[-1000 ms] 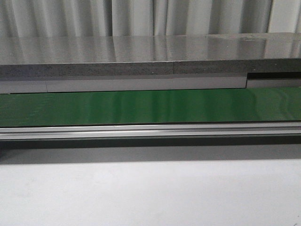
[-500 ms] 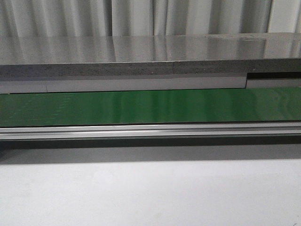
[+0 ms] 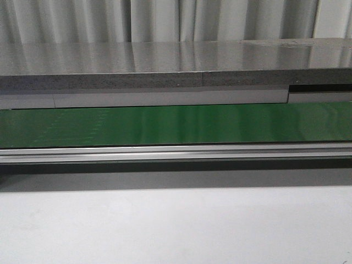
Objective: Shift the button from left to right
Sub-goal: 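Grasp the button with the right gripper and carry it into the green tray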
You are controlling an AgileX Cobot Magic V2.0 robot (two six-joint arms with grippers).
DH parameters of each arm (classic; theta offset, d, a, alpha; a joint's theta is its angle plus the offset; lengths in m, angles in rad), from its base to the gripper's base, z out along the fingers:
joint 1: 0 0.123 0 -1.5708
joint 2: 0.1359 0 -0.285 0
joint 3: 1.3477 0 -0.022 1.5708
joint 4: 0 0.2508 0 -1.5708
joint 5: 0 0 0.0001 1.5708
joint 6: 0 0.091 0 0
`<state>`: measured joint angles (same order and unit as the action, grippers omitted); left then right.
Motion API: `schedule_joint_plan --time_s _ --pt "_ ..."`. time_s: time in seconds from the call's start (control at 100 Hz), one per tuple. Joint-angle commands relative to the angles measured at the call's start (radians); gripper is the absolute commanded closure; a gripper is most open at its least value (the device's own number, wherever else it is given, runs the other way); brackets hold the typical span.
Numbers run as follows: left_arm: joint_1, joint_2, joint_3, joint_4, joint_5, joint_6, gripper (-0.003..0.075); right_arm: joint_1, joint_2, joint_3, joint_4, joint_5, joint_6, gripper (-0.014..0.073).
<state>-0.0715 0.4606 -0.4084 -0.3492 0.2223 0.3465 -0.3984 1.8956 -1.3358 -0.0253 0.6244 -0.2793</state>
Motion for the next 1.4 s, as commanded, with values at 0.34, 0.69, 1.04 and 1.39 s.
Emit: schedule_joint_plan --time_s 0.34,0.69,1.04,1.39 --pt "-0.008 0.008 -0.029 -0.016 -0.075 -0.003 0.0740 -0.006 -0.036 -0.033 0.043 -0.014 -0.011 0.0347" --pt "-0.008 0.008 -0.029 -0.016 -0.075 -0.003 0.0740 -0.006 -0.036 -0.033 0.054 0.010 -0.007 0.0124" --pt "-0.008 0.008 -0.029 -0.016 -0.075 -0.003 0.0740 -0.006 -0.100 -0.053 0.063 -0.001 -0.001 0.0125" --pt "-0.008 0.008 -0.029 -0.016 -0.075 -0.003 0.0740 0.115 -0.266 -0.054 0.184 -0.059 -0.003 0.0125"
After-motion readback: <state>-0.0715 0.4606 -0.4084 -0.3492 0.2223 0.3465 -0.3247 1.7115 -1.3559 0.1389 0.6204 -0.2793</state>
